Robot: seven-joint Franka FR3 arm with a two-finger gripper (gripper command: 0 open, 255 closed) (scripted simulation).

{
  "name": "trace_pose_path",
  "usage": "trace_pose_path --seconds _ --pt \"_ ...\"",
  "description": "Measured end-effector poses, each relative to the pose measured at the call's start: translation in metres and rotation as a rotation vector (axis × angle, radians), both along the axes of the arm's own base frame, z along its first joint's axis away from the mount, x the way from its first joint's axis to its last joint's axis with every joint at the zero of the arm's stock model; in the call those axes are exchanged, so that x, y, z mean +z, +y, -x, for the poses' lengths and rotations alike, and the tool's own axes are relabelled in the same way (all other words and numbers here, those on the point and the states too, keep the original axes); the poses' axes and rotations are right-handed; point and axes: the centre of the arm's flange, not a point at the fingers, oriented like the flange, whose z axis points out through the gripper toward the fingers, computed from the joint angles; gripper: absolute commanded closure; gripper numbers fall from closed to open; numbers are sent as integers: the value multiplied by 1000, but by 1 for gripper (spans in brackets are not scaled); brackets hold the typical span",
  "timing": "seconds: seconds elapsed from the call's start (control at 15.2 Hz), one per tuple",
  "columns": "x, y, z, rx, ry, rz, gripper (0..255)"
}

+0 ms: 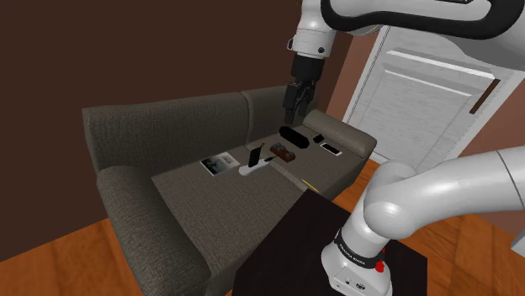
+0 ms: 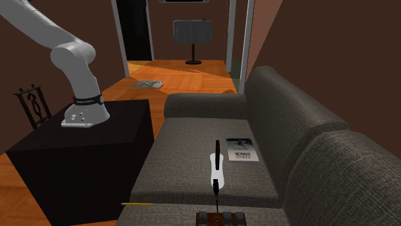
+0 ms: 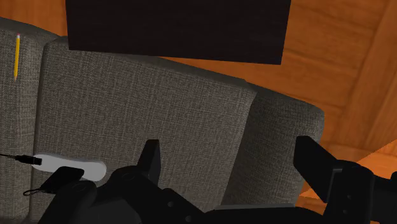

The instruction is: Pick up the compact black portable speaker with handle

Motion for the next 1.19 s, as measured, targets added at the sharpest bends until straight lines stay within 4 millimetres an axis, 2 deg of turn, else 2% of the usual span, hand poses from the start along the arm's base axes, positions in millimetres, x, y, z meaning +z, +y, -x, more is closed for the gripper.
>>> trace_pose_path --seconds 0.13,0.26,0.73,0.99,1.19 --pt "-5 -3 -3 9 2 2 0" --pt "-16 -15 -11 40 7 11 0" --pt "-85 -60 -52 180 32 46 0" --pt "-118 -87 -72 262 44 67 0" --pt "-145 -105 -96 323 55 83 0"
